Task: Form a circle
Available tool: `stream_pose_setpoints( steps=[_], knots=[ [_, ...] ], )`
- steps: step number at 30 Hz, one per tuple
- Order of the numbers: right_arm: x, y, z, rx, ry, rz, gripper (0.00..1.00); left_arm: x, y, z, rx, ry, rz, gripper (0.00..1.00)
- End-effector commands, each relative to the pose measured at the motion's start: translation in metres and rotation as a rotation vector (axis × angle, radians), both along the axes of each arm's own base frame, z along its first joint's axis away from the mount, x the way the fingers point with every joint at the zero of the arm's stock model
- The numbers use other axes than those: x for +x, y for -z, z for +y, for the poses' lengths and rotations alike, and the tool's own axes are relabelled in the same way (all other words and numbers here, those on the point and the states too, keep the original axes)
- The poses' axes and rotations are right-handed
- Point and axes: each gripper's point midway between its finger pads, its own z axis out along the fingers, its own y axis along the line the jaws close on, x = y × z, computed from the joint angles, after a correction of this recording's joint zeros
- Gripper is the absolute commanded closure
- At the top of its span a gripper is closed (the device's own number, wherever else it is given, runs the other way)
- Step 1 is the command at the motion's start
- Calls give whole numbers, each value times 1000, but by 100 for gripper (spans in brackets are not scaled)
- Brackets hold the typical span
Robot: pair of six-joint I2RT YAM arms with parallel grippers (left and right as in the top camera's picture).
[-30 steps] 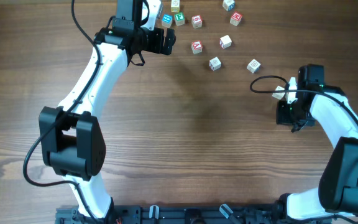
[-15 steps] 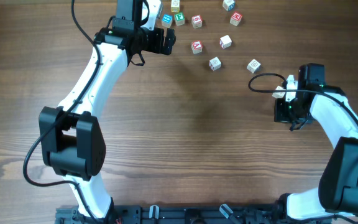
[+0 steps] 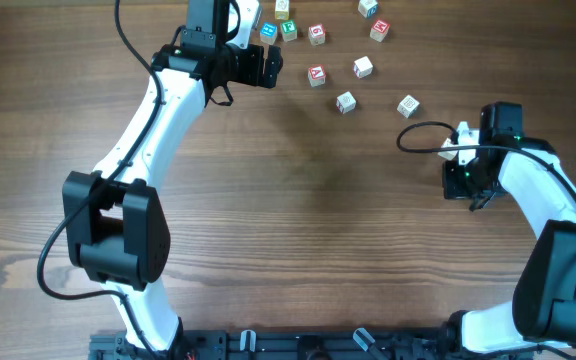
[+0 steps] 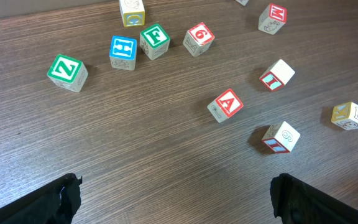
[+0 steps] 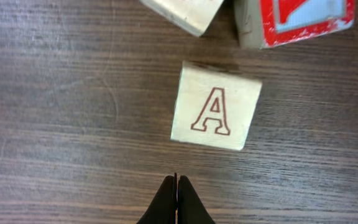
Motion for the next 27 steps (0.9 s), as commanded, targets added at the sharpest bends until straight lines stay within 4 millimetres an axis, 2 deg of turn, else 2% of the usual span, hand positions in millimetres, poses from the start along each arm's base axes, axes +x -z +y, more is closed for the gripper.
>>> stream_pose_setpoints(
  steps=[1,5,27],
  knots=[
    [-4,11,0,-3,-44,17,96,-2,6,-3,-2,6,15,0],
    [-7,27,1,2,-32,15,96,-2,6,-3,-2,6,15,0],
    [10,24,-2,-14,-28,-53,96,-2,6,-3,-2,6,15,0]
  ],
)
